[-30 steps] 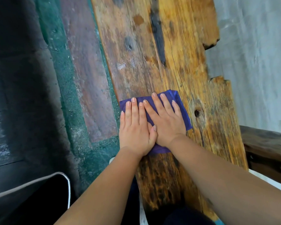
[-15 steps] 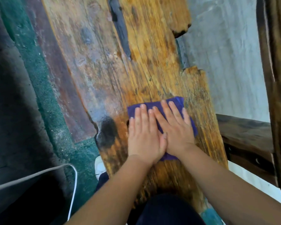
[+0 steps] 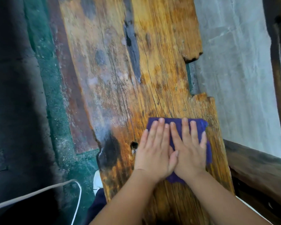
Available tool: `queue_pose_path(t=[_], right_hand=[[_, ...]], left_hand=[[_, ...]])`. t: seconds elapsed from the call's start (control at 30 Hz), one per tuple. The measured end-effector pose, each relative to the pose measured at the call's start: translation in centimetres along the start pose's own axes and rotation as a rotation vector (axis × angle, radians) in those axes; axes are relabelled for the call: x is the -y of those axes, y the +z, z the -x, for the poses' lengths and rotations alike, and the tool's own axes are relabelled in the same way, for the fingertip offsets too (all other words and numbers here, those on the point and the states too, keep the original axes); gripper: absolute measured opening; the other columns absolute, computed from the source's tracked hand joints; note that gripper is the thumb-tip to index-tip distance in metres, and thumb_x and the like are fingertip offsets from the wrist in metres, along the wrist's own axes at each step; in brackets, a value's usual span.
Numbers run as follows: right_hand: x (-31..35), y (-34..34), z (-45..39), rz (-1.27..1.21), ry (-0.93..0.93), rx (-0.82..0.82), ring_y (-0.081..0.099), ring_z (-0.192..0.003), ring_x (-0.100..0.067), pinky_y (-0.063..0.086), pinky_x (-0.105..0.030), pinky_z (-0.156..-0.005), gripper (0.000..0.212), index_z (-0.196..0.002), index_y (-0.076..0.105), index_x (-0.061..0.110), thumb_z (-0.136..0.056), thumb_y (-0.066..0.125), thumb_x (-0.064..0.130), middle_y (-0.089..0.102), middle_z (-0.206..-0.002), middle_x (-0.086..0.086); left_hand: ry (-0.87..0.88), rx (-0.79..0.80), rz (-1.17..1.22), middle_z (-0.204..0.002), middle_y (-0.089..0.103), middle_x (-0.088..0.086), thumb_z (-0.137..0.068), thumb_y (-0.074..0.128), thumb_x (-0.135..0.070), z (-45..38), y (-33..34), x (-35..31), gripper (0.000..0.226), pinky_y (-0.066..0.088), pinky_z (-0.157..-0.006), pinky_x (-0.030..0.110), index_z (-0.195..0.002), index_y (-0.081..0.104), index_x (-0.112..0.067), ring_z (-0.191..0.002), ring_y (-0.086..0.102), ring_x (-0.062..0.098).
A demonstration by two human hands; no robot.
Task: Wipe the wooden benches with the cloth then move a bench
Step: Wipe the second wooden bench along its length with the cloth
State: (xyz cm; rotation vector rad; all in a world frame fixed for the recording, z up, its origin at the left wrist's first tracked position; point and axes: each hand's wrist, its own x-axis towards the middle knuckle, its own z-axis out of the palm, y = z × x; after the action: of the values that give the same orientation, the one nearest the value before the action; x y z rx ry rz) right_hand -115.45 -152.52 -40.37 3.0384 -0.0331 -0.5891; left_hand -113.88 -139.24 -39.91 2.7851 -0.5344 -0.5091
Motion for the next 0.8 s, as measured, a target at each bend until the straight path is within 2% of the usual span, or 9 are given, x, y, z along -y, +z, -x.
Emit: queue_pose_path(t=[0.1, 0.23, 0.37, 0.6, 0.8], right_hand=[[5.3, -2.2, -5.5, -0.032, -0.097, -0.052, 0.006, -0.149, -0.028, 0.007, -0.058, -0.116, 0.073, -0.152, 0.000, 0.031, -0.091, 0.030, 0.058, 0.001, -0.162, -0.001], [10.0, -4.9, -11.8, -0.094, -0.140, -0.076, 0.001, -0.149, -0.024, 0.006, -0.058, -0.116, 0.064, -0.152, 0.006, 0.036, -0.094, 0.018, 0.060, 0.007, -0.164, 0.001], [12.9, -7.6, -18.5, -0.097, -0.228, -0.114, 0.002, -0.149, -0.025, 0.003, -0.059, -0.115, 0.062, -0.152, 0.012, 0.036, -0.094, 0.018, 0.059, 0.009, -0.164, 0.000], [17.2, -11.7, -30.8, -0.117, -0.229, -0.179, -0.003, -0.149, -0.023, 0.000, -0.058, -0.115, 0.060, -0.152, 0.011, 0.039, -0.094, 0.018, 0.056, 0.005, -0.164, 0.003], [18.0, -13.4, -35.5, -0.116, -0.253, -0.191, -0.005, -0.149, -0.024, 0.001, -0.059, -0.115, 0.061, -0.152, 0.010, 0.038, -0.094, 0.020, 0.056, 0.004, -0.164, 0.002]], left_hand=[[-0.103, -0.066, -0.018, -0.160, 0.017, 0.014, -0.092, 0.030, -0.053, -1.9, -2.6, 6.3, 0.076, 0.003, -0.119, 0.043, -0.152, 0.024, -0.006, -0.149, 0.011, 0.025], [-0.143, -0.112, -0.058, -0.159, 0.023, 0.016, -0.091, 0.030, -0.053, -5.6, -6.1, 12.5, 0.076, 0.008, -0.118, 0.045, -0.151, 0.027, -0.005, -0.148, 0.019, 0.028], [-0.209, -0.145, -0.068, -0.161, 0.015, 0.016, -0.091, 0.022, -0.053, -10.2, -9.1, 16.9, 0.078, 0.004, -0.119, 0.044, -0.153, 0.022, -0.005, -0.150, 0.011, 0.028], [-0.220, -0.200, -0.005, -0.162, 0.007, 0.017, -0.090, 0.015, -0.053, -20.0, -14.4, 24.1, 0.079, 0.004, -0.120, 0.043, -0.154, 0.015, -0.006, -0.150, 0.004, 0.029], [-0.226, -0.243, 0.051, -0.162, 0.008, 0.016, -0.093, 0.019, -0.051, -23.8, -15.6, 26.4, 0.076, 0.008, -0.121, 0.045, -0.154, 0.018, -0.006, -0.150, 0.004, 0.029]])
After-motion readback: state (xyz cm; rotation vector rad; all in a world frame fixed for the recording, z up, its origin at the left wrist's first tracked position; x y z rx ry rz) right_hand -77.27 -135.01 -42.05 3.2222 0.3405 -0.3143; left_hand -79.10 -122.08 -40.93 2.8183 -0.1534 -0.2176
